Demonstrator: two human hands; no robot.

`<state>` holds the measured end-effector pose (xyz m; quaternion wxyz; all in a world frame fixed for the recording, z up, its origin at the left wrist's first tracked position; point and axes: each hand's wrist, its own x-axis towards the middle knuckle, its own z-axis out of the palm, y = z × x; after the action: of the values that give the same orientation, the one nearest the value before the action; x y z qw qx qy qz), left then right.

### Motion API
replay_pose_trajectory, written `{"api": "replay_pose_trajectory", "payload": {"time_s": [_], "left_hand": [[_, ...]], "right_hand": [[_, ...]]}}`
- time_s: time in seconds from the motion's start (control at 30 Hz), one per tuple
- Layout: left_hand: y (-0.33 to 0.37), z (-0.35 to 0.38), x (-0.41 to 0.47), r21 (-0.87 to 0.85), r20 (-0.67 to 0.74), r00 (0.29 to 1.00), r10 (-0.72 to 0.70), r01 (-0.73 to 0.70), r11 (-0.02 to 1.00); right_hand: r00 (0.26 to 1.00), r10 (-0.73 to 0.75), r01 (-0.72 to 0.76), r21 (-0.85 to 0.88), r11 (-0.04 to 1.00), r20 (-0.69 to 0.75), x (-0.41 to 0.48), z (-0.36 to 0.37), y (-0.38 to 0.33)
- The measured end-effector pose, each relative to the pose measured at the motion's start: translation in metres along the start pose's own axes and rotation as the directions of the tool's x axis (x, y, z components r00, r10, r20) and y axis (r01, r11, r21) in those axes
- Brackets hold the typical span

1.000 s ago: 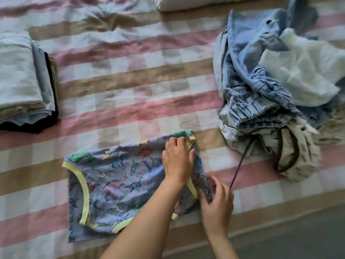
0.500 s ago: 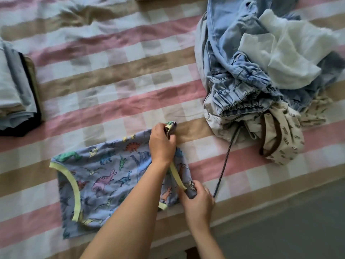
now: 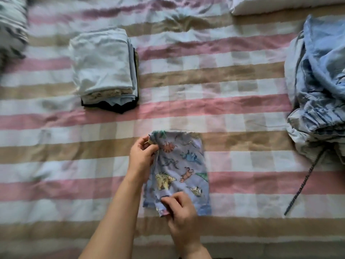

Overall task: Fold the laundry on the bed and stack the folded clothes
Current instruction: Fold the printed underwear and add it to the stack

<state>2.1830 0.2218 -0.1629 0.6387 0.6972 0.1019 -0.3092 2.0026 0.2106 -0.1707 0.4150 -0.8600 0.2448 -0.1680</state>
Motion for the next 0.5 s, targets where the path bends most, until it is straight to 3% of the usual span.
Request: {"api": "replay_pose_trajectory", "payload": {"time_s": [0.17,0.27,0.33,0.4,0.47,0.5], "left_hand": [[-0.032,-0.029,0.029,0.103,-0.074,0.996,-0.048,0.056,0.993],[-0.039,-0.029,0.035,0.209,-0.093,0.992,0.079,-0.058,0.976],[-0.044,-0.031,0.026,0.339,-0.145,0.973,0.181,-0.124,0.933],[-0.052,-0.034,0.009,0.418,-0.200,0.957,0.209,-0.109,0.902],[-0.064,-0.038,-0.012,0.435,-0.202,0.965,0.165,-0.063,0.898],[-0.070,-0.041,-0.023,0.426,-0.189,0.973,0.132,-0.040,0.904]], "right_hand": [[0.970,0.032,-0.007,-0.105,0.994,0.242,0.001,0.042,0.001],[0.952,0.020,0.007,-0.089,0.996,0.304,0.006,0.040,0.001],[0.985,0.060,-0.047,-0.089,0.995,0.161,0.011,0.029,0.005],[0.977,0.199,-0.207,-0.118,0.971,-0.080,0.021,0.014,0.016],[0.886,0.410,-0.439,-0.103,0.893,-0.218,0.029,0.001,0.032],[0.833,0.513,-0.533,-0.053,0.845,-0.207,0.032,-0.002,0.039]]}}
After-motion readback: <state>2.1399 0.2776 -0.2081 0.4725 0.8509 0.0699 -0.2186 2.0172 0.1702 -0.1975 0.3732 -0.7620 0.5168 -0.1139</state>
